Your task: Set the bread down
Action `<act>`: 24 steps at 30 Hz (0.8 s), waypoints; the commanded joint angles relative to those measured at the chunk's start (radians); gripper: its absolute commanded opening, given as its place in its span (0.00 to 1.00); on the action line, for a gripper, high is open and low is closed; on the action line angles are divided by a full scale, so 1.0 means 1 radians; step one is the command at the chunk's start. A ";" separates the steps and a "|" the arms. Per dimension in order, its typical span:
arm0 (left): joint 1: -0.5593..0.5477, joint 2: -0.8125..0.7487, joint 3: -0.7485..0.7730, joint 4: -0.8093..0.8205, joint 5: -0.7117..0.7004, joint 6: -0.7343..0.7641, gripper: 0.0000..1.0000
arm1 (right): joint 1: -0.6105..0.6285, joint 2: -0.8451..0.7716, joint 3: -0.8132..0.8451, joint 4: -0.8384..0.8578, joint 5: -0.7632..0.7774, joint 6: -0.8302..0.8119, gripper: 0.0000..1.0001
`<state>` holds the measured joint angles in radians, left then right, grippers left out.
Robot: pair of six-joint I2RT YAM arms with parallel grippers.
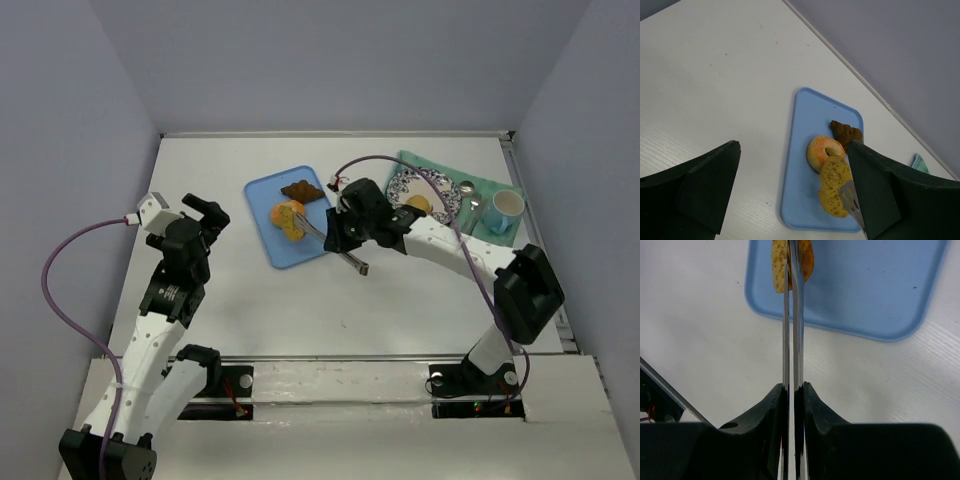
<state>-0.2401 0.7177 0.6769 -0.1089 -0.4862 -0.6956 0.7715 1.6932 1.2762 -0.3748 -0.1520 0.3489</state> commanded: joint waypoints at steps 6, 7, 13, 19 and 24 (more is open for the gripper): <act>0.005 -0.003 -0.011 0.038 -0.018 0.005 0.99 | -0.355 -0.384 -0.164 0.047 0.201 0.053 0.07; 0.005 -0.001 -0.013 0.038 -0.020 0.005 0.99 | -0.395 -0.406 -0.196 0.047 0.235 0.055 0.07; 0.005 0.015 -0.005 0.040 -0.025 0.007 0.99 | -0.647 -0.434 -0.247 0.024 0.210 0.062 0.07; 0.005 0.023 -0.005 0.038 -0.029 0.005 0.99 | -0.733 -0.313 -0.235 0.007 0.178 0.071 0.15; 0.005 0.022 -0.005 0.038 -0.029 0.005 0.99 | -0.742 -0.283 -0.218 -0.015 0.176 0.084 0.34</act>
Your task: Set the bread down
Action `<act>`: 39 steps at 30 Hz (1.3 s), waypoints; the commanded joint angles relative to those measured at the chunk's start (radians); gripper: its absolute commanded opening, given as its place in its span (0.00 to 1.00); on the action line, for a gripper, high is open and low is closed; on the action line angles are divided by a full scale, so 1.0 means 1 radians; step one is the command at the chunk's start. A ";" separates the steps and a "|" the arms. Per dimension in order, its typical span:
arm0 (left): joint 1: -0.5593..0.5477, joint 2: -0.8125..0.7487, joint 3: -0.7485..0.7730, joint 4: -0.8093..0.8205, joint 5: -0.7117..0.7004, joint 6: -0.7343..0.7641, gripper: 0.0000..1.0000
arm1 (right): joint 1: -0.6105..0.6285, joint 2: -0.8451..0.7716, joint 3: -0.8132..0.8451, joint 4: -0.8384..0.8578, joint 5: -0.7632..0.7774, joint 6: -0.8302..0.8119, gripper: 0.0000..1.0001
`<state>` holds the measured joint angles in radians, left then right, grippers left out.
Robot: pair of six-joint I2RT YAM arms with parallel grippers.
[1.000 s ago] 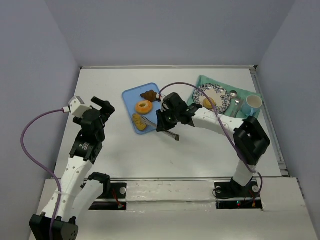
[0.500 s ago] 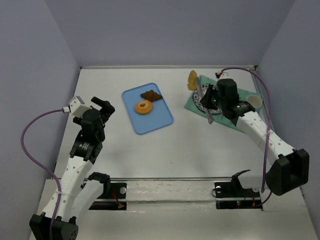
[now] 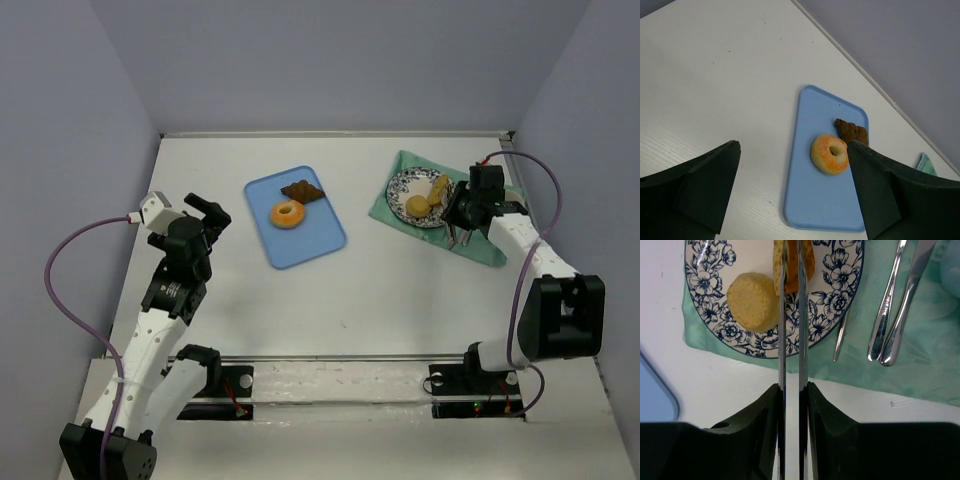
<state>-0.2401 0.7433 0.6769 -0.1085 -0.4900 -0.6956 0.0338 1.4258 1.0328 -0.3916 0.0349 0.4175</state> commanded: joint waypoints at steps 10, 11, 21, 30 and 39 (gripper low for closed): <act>0.005 -0.005 -0.005 0.040 -0.019 0.005 0.99 | -0.005 -0.100 0.094 -0.088 0.048 -0.003 0.56; 0.005 -0.005 -0.005 0.040 -0.019 0.005 0.99 | -0.005 -0.111 0.104 -0.090 0.040 -0.009 0.55; 0.005 -0.007 -0.005 0.043 -0.028 0.007 0.99 | 0.184 0.027 0.300 0.016 -0.129 -0.151 0.51; 0.005 0.007 -0.008 0.047 -0.039 -0.002 0.99 | 0.377 0.514 0.660 0.112 0.083 -0.073 0.51; 0.005 0.073 0.012 0.052 -0.058 0.002 0.99 | 0.440 0.926 0.945 0.080 0.220 0.030 0.53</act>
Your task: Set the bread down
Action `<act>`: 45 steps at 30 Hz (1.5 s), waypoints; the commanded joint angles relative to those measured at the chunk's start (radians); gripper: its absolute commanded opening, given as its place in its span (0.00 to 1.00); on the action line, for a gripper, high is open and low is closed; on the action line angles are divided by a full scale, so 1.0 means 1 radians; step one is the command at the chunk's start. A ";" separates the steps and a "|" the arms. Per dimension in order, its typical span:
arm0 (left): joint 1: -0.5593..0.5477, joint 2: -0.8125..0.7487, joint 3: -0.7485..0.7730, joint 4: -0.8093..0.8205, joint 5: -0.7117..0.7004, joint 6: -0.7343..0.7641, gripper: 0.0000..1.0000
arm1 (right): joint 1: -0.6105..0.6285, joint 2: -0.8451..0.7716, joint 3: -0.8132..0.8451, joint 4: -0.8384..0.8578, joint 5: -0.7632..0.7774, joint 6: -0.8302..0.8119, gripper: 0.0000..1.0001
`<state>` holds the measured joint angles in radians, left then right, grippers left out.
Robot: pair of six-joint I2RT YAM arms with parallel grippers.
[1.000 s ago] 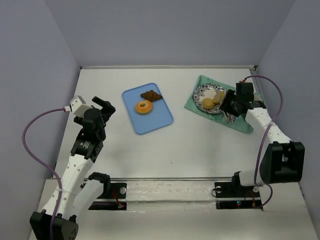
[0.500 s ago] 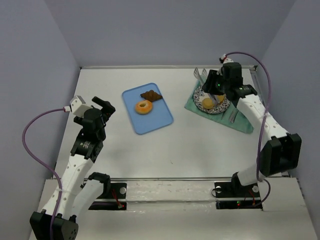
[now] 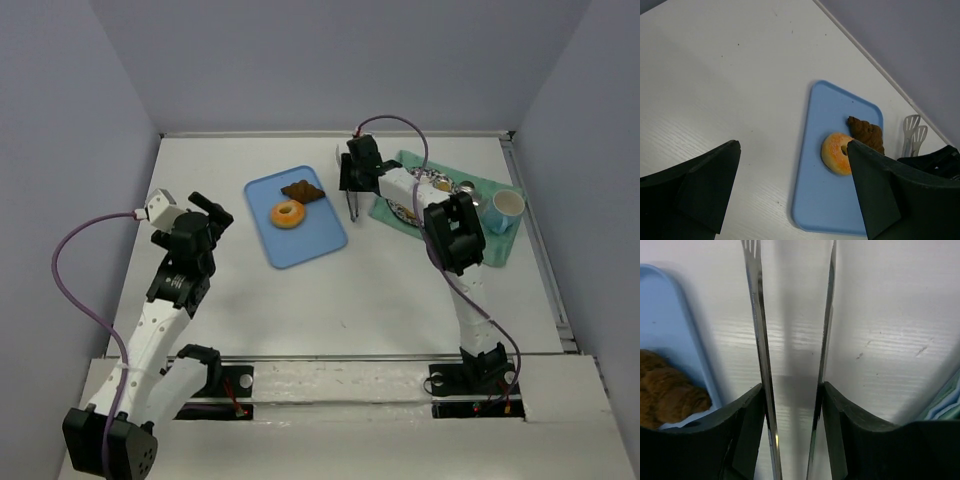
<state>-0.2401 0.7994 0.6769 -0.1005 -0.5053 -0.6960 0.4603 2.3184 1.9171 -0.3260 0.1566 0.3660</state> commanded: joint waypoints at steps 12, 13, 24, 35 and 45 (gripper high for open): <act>0.005 0.034 0.018 0.042 -0.045 0.003 0.99 | 0.080 -0.126 -0.082 0.036 0.228 0.085 1.00; 0.005 0.024 0.016 0.042 -0.044 0.003 0.99 | 0.080 -0.161 -0.105 0.047 0.241 0.085 1.00; 0.005 -0.035 0.001 0.033 -0.024 0.003 0.99 | 0.080 -0.772 -0.662 0.097 0.461 0.125 1.00; 0.005 -0.049 -0.007 0.035 -0.010 0.004 0.99 | 0.069 -1.246 -1.132 0.104 0.517 0.168 1.00; 0.005 -0.045 -0.010 0.038 -0.016 0.003 0.99 | 0.069 -1.309 -1.119 0.116 0.497 0.166 1.00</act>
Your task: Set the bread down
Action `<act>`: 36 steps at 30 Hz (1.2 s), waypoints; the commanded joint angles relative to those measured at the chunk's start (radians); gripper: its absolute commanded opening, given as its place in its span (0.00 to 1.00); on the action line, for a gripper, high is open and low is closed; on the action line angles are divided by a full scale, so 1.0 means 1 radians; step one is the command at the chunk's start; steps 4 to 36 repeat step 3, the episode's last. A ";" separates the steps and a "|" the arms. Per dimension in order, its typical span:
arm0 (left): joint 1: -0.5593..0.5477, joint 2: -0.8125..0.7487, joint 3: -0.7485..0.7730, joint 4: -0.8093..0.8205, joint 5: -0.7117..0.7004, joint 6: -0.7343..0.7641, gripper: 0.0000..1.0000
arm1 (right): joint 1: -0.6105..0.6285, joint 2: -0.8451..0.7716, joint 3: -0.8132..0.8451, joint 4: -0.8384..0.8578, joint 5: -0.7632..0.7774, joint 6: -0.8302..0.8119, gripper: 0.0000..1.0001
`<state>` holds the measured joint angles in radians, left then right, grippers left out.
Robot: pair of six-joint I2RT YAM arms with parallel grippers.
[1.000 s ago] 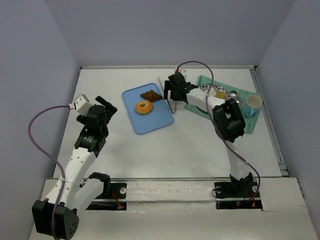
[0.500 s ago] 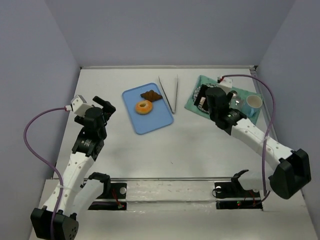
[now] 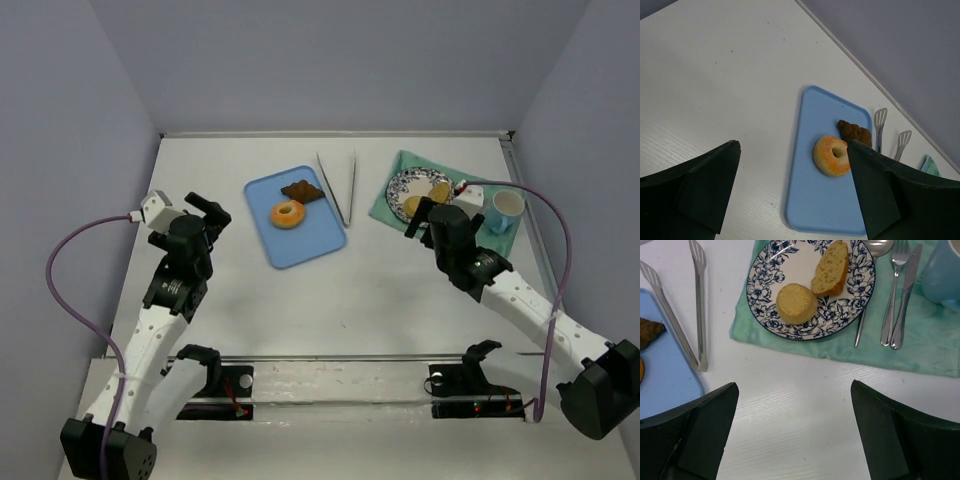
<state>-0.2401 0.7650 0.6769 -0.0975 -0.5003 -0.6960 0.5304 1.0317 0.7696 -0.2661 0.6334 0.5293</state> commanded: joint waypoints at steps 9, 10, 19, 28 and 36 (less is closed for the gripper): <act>0.005 -0.004 -0.011 0.036 -0.023 0.003 0.99 | -0.001 -0.039 0.007 0.077 0.043 0.006 1.00; 0.005 -0.004 -0.011 0.036 -0.023 0.003 0.99 | -0.001 -0.039 0.007 0.077 0.043 0.006 1.00; 0.005 -0.004 -0.011 0.036 -0.023 0.003 0.99 | -0.001 -0.039 0.007 0.077 0.043 0.006 1.00; 0.005 -0.004 -0.011 0.036 -0.023 0.003 0.99 | -0.001 -0.039 0.007 0.077 0.043 0.006 1.00; 0.005 -0.004 -0.011 0.036 -0.023 0.003 0.99 | -0.001 -0.039 0.007 0.077 0.043 0.006 1.00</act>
